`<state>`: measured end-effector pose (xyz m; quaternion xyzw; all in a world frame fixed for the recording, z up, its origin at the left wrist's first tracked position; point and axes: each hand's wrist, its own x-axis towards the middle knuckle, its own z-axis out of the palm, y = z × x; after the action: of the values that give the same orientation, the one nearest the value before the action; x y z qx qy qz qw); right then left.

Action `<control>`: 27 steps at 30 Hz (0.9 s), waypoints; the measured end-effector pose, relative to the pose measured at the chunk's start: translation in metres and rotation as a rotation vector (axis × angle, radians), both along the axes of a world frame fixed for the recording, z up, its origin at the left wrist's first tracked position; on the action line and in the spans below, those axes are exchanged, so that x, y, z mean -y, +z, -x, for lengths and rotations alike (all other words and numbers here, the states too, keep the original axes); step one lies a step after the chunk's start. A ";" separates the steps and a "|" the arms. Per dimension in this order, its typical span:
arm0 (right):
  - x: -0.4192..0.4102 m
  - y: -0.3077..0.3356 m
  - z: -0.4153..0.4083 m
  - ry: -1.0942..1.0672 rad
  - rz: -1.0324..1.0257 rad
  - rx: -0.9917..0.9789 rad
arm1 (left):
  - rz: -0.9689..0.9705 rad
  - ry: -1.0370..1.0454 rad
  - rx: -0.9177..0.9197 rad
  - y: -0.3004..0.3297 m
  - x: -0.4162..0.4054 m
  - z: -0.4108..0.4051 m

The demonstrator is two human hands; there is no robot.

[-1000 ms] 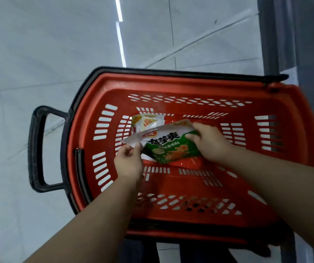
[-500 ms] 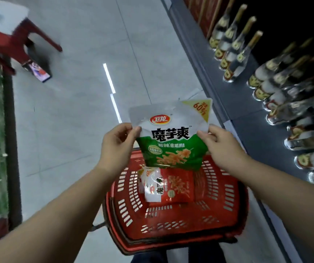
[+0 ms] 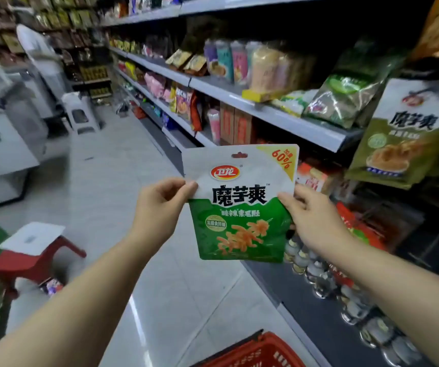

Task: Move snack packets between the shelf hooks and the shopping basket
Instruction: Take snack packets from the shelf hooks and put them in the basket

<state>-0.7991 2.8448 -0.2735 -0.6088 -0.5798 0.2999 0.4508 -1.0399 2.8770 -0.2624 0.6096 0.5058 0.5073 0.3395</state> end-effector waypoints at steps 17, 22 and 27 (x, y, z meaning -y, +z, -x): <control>0.123 0.290 -0.136 -0.522 -0.371 0.009 | -0.248 -0.504 0.161 0.293 0.036 -0.170; 0.197 0.313 -0.205 -0.705 -0.372 0.068 | -0.192 -0.669 0.207 0.316 0.077 -0.268; 0.287 0.310 -0.284 -0.882 -0.286 0.098 | -0.166 -0.817 0.156 0.317 0.136 -0.380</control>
<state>-0.5150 2.5576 0.0362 -0.7424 -0.3217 -0.0325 0.5867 -0.6595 2.7408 0.0548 0.7450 0.1528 0.4147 0.4997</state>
